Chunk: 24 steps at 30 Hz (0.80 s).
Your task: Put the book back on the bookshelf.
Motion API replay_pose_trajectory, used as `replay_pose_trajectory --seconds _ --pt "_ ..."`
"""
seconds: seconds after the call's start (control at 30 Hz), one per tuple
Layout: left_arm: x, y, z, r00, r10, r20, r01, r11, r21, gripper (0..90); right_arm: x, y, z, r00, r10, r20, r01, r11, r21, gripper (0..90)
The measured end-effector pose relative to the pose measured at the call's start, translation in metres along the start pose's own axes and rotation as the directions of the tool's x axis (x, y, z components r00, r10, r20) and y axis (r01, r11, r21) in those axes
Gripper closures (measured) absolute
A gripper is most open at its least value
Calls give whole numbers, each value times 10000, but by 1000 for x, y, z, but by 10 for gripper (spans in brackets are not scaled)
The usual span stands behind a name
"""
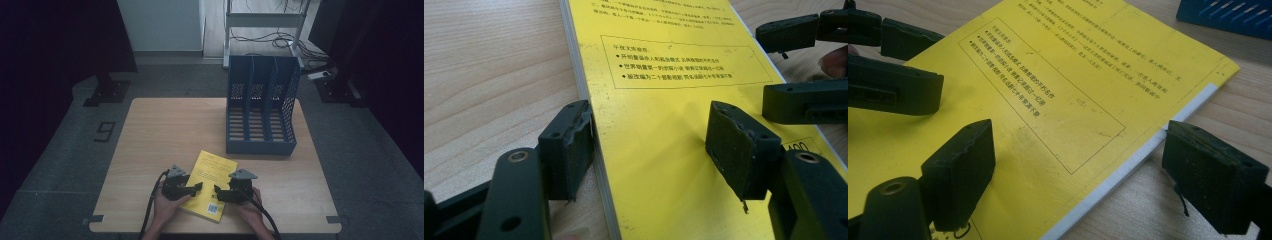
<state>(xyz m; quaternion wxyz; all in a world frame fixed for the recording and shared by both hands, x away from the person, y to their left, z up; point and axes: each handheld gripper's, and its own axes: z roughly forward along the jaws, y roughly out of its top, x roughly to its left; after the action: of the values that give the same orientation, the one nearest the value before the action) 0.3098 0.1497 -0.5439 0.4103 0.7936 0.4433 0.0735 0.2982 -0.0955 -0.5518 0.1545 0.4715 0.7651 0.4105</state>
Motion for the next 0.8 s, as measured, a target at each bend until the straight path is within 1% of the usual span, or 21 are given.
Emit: replay_pose_trajectory --seconds 0.13,0.4,0.53,0.8 --pt "-1 0 0 10000 38 -58 -38 10000 -3 356 0 0 0 10000 65 -8 -65 10000 -22 136" --pt "-5 0 0 9994 104 -335 -105 9999 -28 372 0 0 0 10000 80 -5 -80 10000 -15 135" --pt "-6 0 -1 9988 100 -471 -106 9999 -135 393 0 0 0 10000 83 -5 -83 10000 -12 135" --pt "-7 1 -3 9983 110 -567 -122 9997 -198 417 0 -1 0 10000 91 -2 -91 10000 -19 135"
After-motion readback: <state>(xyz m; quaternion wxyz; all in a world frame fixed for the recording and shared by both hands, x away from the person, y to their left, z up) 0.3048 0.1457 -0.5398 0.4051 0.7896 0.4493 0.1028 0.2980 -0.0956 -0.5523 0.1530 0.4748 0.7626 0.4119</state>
